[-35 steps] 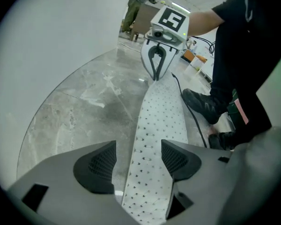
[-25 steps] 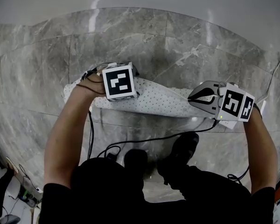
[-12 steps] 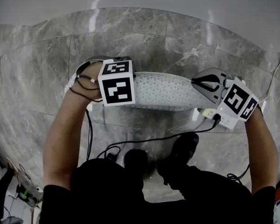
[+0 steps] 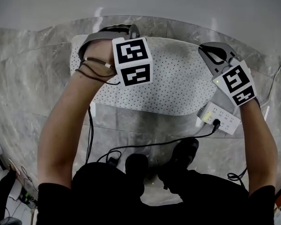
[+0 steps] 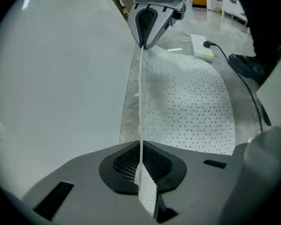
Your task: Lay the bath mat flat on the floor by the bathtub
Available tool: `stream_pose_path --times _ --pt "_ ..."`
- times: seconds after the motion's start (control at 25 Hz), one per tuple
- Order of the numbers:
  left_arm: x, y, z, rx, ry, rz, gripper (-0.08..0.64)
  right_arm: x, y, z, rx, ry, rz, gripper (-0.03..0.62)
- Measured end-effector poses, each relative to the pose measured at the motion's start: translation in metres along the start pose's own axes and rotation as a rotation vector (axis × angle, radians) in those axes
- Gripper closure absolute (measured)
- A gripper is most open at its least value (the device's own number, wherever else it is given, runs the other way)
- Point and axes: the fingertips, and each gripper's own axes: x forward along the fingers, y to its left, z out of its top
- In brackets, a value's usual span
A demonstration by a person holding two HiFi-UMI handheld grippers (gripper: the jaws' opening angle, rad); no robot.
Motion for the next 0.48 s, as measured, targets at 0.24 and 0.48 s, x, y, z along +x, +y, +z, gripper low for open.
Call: stream_pose_path --times 0.24,0.48 --pt "0.044 0.002 -0.004 -0.089 0.001 0.041 0.540 0.020 0.002 -0.015 -0.015 0.052 -0.108 0.520" --pt "0.069 0.014 -0.002 -0.227 -0.015 0.036 0.541 0.017 0.005 -0.075 0.088 0.157 -0.114 0.453"
